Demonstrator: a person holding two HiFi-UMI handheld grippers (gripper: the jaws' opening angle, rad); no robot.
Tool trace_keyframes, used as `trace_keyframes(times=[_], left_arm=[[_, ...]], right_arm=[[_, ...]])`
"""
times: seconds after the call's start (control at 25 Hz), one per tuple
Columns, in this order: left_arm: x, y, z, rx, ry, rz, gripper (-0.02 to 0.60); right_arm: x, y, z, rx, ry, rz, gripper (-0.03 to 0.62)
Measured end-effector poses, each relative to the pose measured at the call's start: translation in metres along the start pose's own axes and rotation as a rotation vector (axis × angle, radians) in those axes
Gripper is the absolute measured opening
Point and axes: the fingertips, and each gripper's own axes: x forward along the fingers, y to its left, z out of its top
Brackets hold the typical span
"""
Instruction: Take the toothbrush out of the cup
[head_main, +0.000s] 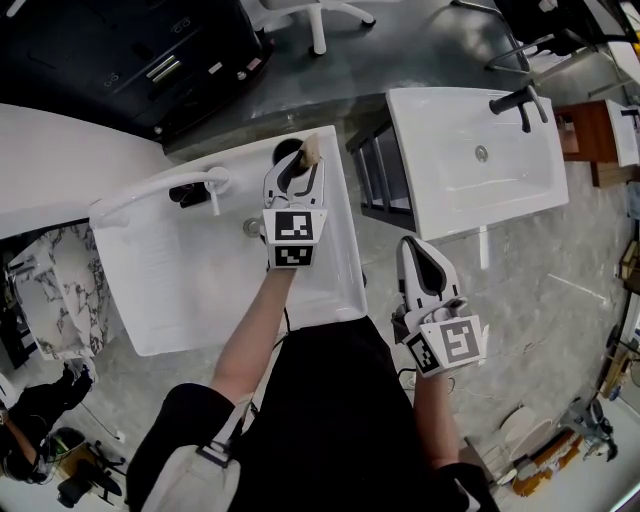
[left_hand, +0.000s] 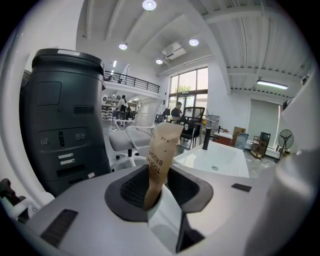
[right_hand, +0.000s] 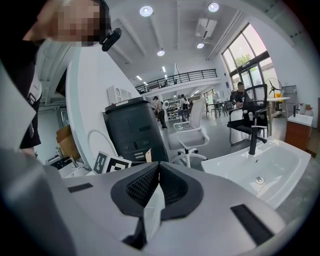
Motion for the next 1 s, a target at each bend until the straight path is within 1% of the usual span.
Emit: trace_keyframes(times=[0.24,0.6,0.76,0.88,1.0], left_arm=[[0.0,0.007,0.004,-0.021,-0.012,0.026,0.067],[-0.014,0.021,0.012,-0.025,-0.036,0.057,0.041],[-0.027,0.017,0.025,-0.023,-0.087,0.075,0.04],[-0.042,0.01,0.039,-0.009,-0.149,0.096,0.04],[-0.059,0.007,0.055,0.003,-0.208,0.135,0.038]], right_arm=[[0.008,-0.001,0.001,-0.001,0.007,0.007,0.031],[0.012,0.011,0.006,-0.007,-0.006,0.061,0.031],[0.004,0.01,0.009,-0.016,-0.023,0.078,0.031],[-0.005,0.009,0.011,-0.025,-0.039,0.099,0.031],[-0.014,0.007,0.015,-0.032,-0.065,0.129,0.031]])
